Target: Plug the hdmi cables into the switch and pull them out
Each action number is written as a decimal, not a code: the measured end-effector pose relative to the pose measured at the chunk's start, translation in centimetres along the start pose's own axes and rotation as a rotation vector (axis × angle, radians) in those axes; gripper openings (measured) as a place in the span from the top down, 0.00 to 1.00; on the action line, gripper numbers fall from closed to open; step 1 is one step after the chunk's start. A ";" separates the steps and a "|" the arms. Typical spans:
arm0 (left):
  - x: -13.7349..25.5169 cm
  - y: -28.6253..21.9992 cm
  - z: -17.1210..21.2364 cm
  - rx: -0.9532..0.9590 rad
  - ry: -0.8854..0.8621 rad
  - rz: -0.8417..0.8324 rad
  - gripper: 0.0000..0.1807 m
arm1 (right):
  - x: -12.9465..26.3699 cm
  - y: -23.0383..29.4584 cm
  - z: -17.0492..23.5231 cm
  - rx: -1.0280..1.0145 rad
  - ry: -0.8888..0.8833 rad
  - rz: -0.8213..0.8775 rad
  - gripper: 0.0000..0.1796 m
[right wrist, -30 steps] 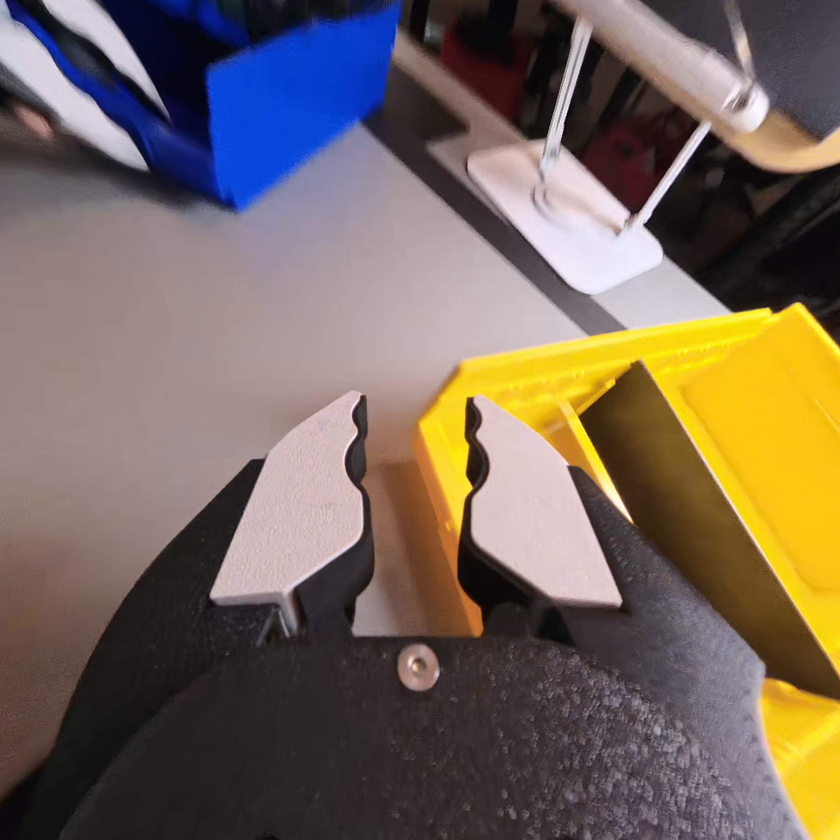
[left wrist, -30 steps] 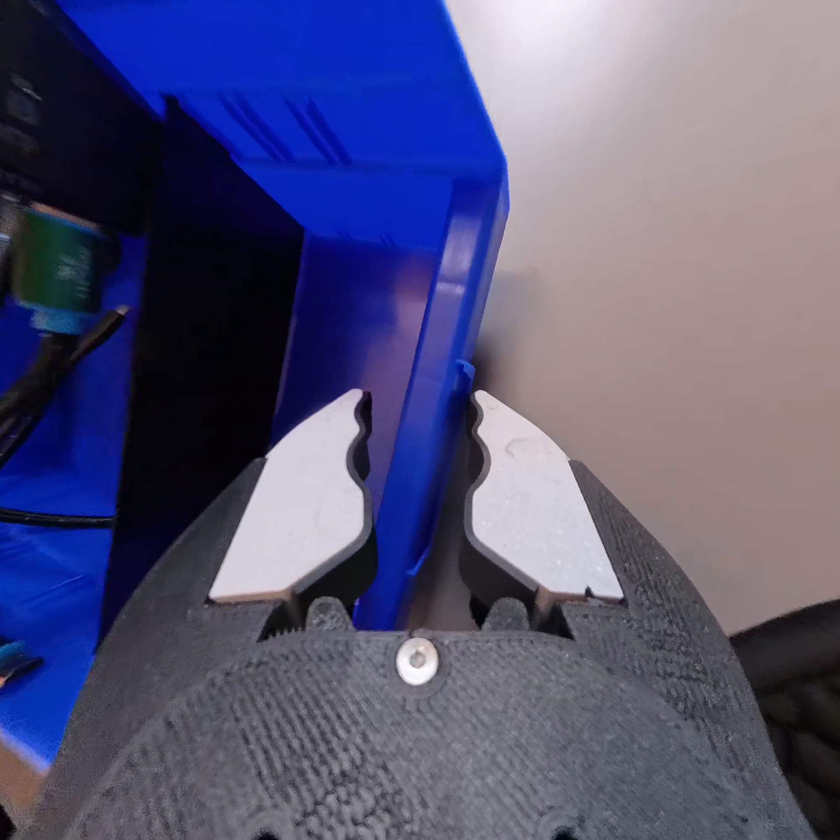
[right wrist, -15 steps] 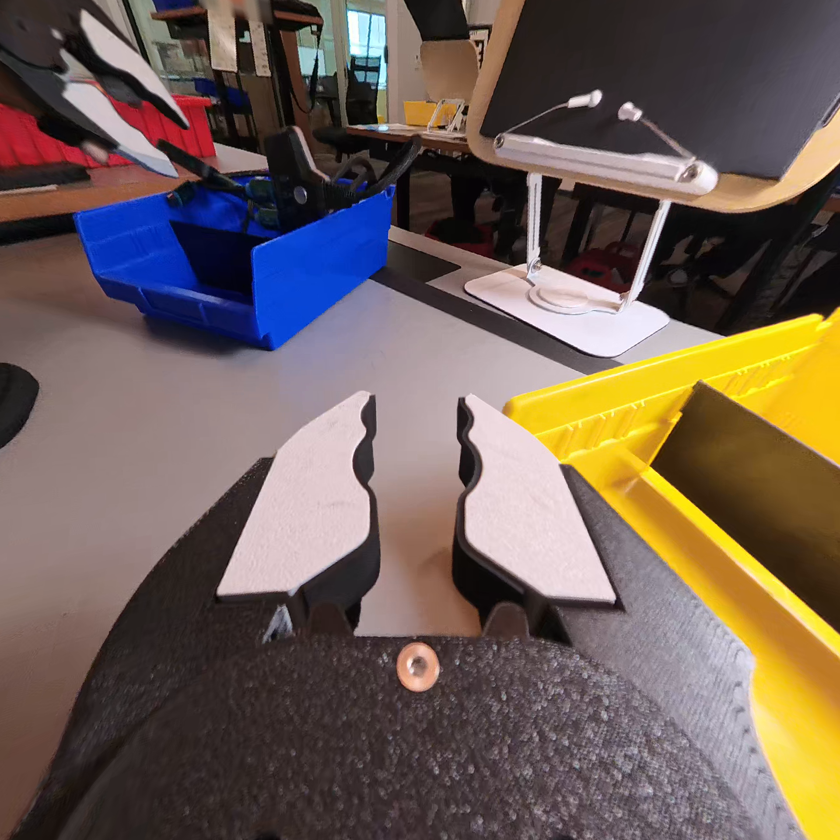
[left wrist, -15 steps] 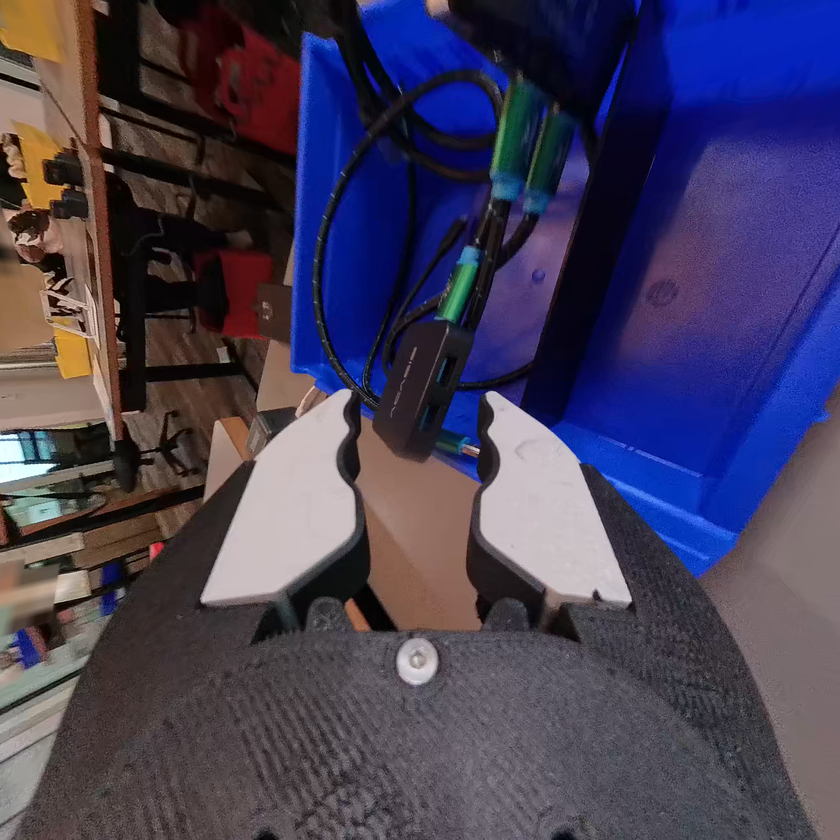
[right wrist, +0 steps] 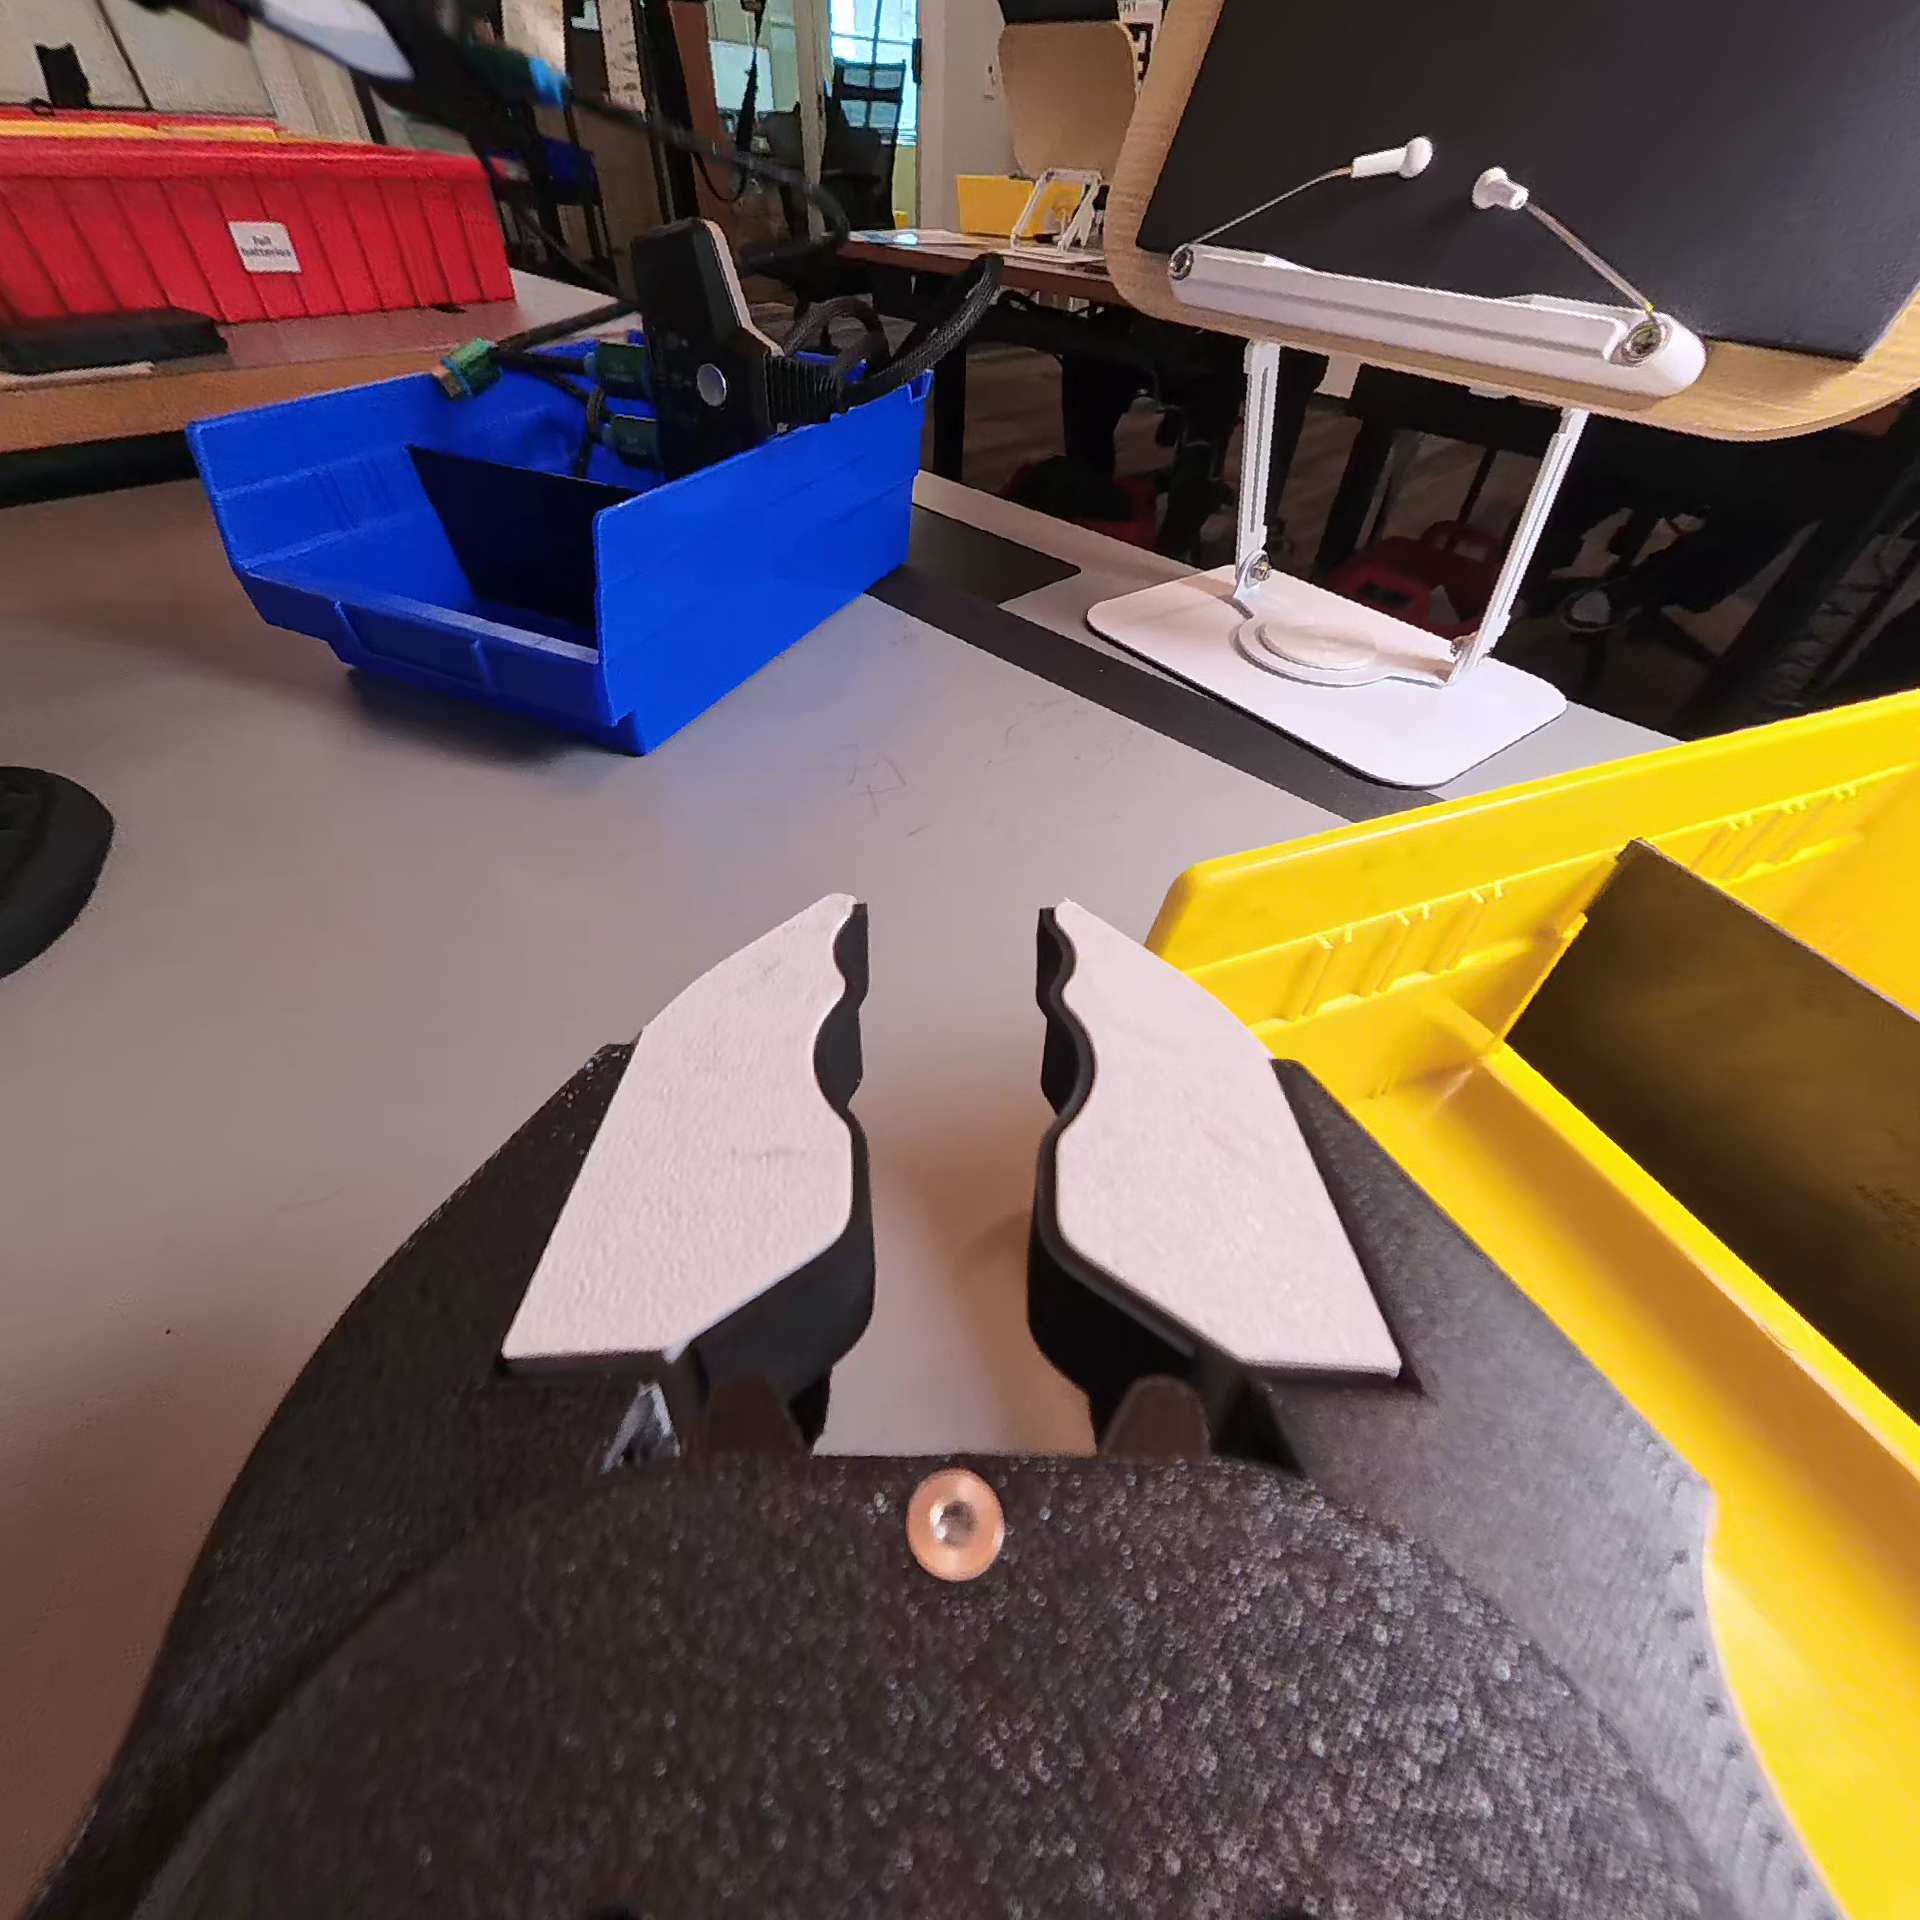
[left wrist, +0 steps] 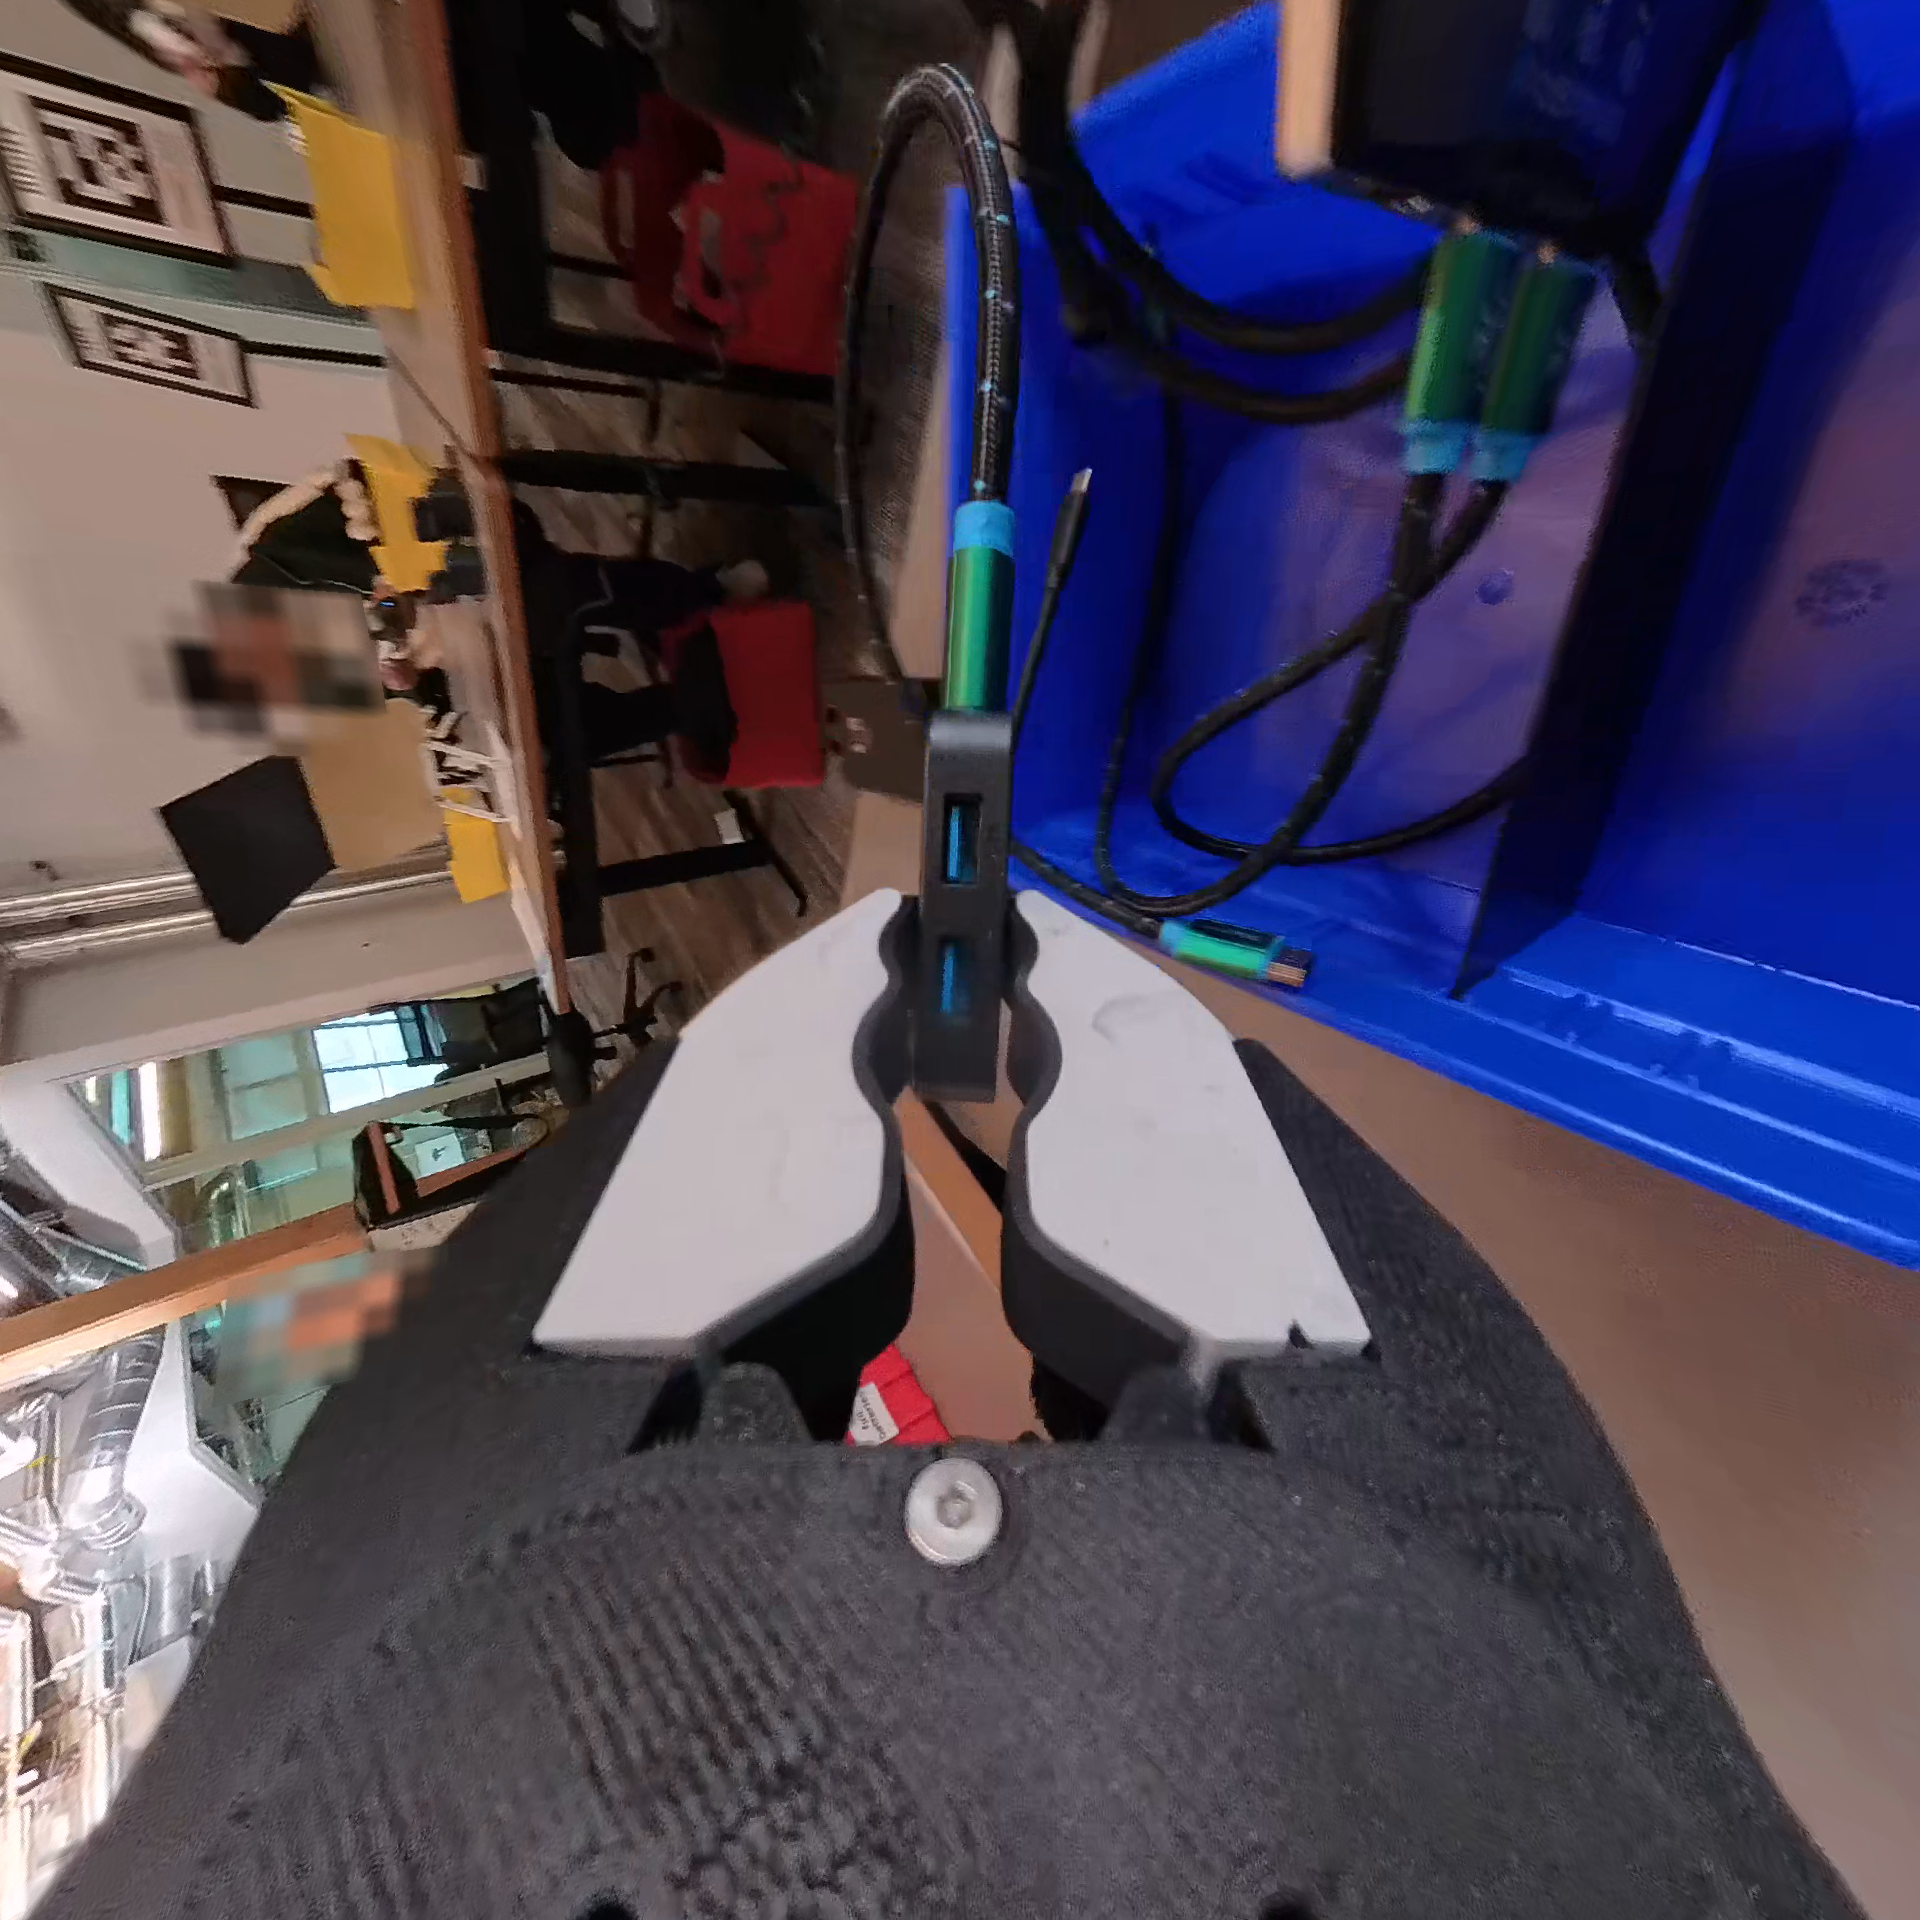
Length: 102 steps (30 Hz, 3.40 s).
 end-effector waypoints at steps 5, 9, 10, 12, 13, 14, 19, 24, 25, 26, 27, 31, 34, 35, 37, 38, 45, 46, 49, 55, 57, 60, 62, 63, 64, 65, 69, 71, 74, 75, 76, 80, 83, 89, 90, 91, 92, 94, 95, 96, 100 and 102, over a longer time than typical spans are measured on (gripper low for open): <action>4.2 4.9 -0.4 0.134 -0.111 -0.108 0.92 | 0.3 -0.2 -0.4 -0.020 -0.027 0.009 0.84; 8.1 7.8 -1.4 0.275 -0.275 -0.166 0.92 | 0.3 0.0 -0.9 -0.035 -0.051 0.005 0.84; 9.0 8.2 -1.7 0.308 -0.323 -0.169 0.92 | 0.3 0.1 -1.1 -0.038 -0.057 0.001 0.84; 10.9 8.7 -2.8 0.379 -0.432 -0.158 0.92 | 0.2 0.3 -1.7 -0.033 -0.068 0.003 0.84; 11.8 8.8 -3.4 0.415 -0.494 -0.145 0.91 | 0.1 0.3 -2.2 -0.023 -0.070 0.011 0.84; 12.6 8.7 -4.2 0.454 -0.561 -0.122 0.91 | 0.1 0.5 -2.9 -0.014 -0.080 0.012 0.84; 16.8 6.6 -9.2 0.694 -0.996 0.088 0.92 | 0.0 2.5 -9.0 0.017 -0.187 -0.050 0.84; 19.3 3.4 -14.2 0.869 -1.385 0.354 0.92 | 0.6 3.8 -16.8 0.024 -0.350 -0.112 0.84; 19.5 2.6 -15.3 0.886 -1.436 0.410 0.92 | 1.0 4.1 -18.3 0.039 -0.387 -0.117 0.85; 19.6 1.7 -16.4 0.890 -1.473 0.468 0.92 | 1.5 4.5 -19.5 0.056 -0.416 -0.123 0.86; 19.7 0.7 -17.4 0.879 -1.496 0.516 0.92 | 1.9 4.8 -20.4 0.078 -0.435 -0.130 0.86; 20.1 -3.5 -20.8 0.782 -1.537 0.670 0.92 | 2.7 6.0 -20.5 0.249 -0.363 -0.152 0.85; 20.1 -6.4 -22.2 0.701 -1.537 0.734 0.92 | 2.7 5.4 -19.2 0.385 -0.271 -0.109 0.80; 19.7 -7.0 -22.8 0.684 -1.513 0.752 0.92 | 2.6 5.2 -18.6 0.421 -0.240 -0.112 0.79; 19.1 -8.4 -23.4 0.615 -1.458 0.799 0.92 | 2.2 5.3 -17.5 0.437 -0.174 -0.159 0.78; 19.0 -8.9 -23.6 0.591 -1.449 0.819 0.92 | 2.0 5.4 -17.0 0.433 -0.155 -0.186 0.78; 19.3 -11.4 -24.4 0.479 -1.401 0.903 0.92 | -0.2 8.4 -13.3 0.441 -0.016 -0.416 0.92; 19.3 -11.5 -24.4 0.479 -1.402 0.908 0.92 | -0.3 8.6 -13.1 0.438 -0.010 -0.428 0.92; 19.3 -11.5 -24.2 0.511 -1.399 0.958 0.92 | 0.0 8.8 -13.3 0.416 -0.031 -0.470 0.93; 19.1 -12.7 -24.2 0.455 -1.350 0.968 0.82 | 1.5 7.8 -14.1 0.363 -0.058 -0.487 0.93; 19.1 -13.1 -24.7 0.445 -1.342 0.964 0.83 | 1.8 7.9 -13.9 0.373 -0.036 -0.500 0.93; 18.9 -13.9 -25.4 0.419 -1.319 0.968 0.92 | 1.7 8.0 -13.6 0.418 -0.010 -0.474 0.93; 18.7 -13.5 -25.5 0.451 -1.336 0.946 0.92 | 1.6 7.6 -14.2 0.405 -0.045 -0.439 0.92; 18.8 -13.0 -25.5 0.479 -1.356 0.941 0.92 | 1.7 7.4 -14.8 0.384 -0.086 -0.425 0.92; 18.8 -12.5 -25.4 0.509 -1.374 0.933 0.92 | 2.0 7.0 -15.7 0.352 -0.143 -0.403 0.91; 18.7 -12.0 -25.2 0.538 -1.389 0.923 0.92 | 2.4 6.5 -16.9 0.314 -0.211 -0.371 0.91; 17.4 -8.9 -23.6 0.748 -1.470 0.867 0.92 | 5.7 5.1 -20.4 0.185 -0.414 -0.344 0.91; 16.6 -7.4 -22.6 0.867 -1.511 0.848 0.92 | 6.5 5.1 -20.6 0.150 -0.415 -0.385 0.91; 16.1 -6.1 -21.7 0.993 -1.575 0.833 0.92 | 5.5 5.0 -19.8 0.121 -0.382 -0.401 0.91; 16.1 -5.9 -21.6 1.017 -1.595 0.831 0.92 | 4.7 5.2 -19.4 0.100 -0.365 -0.422 0.91; 16.3 -5.8 -21.6 1.030 -1.614 0.833 0.92 | 3.9 5.5 -18.9 0.075 -0.348 -0.449 0.91; 17.4 -6.8 -22.8 1.023 -1.660 0.884 0.92 | 1.2 6.1 -17.9 -0.045 -0.347 -0.507 0.91; 18.1 -8.0 -24.3 1.002 -1.668 0.952 0.92 | 0.6 5.8 -17.9 -0.115 -0.364 -0.508 0.89; 18.8 -9.3 -25.8 1.032 -1.705 1.037 0.92 | 0.7 5.9 -18.1 -0.160 -0.394 -0.536 0.86; 18.9 -9.5 -26.0 1.032 -1.704 1.047 0.92 | 0.9 5.9 -18.3 -0.168 -0.408 -0.546 0.87; 18.9 -9.7 -26.2 1.028 -1.703 1.051 0.92 | 1.0 6.0 -18.5 -0.181 -0.427 -0.561 0.89; 19.1 -9.9 -26.4 1.019 -1.705 1.063 0.92 | 1.2 5.9 -18.6 -0.195 -0.445 -0.573 0.90; 19.2 -10.2 -26.6 1.024 -1.703 1.080 0.92 | 1.4 5.8 -18.7 -0.205 -0.451 -0.589 0.92; 19.2 -10.3 -26.7 1.028 -1.703 1.080 0.92 | 1.4 5.8 -18.6 -0.202 -0.444 -0.596 0.92; 19.2 -10.4 -26.8 1.022 -1.698 1.078 0.92 | 1.5 5.7 -18.5 -0.197 -0.438 -0.603 0.93; 19.6 -11.0 -26.7 0.873 -1.621 1.120 0.89 | 1.9 6.1 -18.2 -0.174 -0.386 -0.647 0.93; 20.0 -11.4 -26.5 0.803 -1.572 1.149 0.86 | 1.8 6.7 -17.9 -0.152 -0.350 -0.678 0.93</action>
Point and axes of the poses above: each gripper's, where its closed fingertips meet, x back along the fingers, z out of its underside, y = z × x across the jaws, the point moved 2 cm from there along x, back along the fingers, and after that the axes turned 1 degree about -z, right-handed, at the moved point
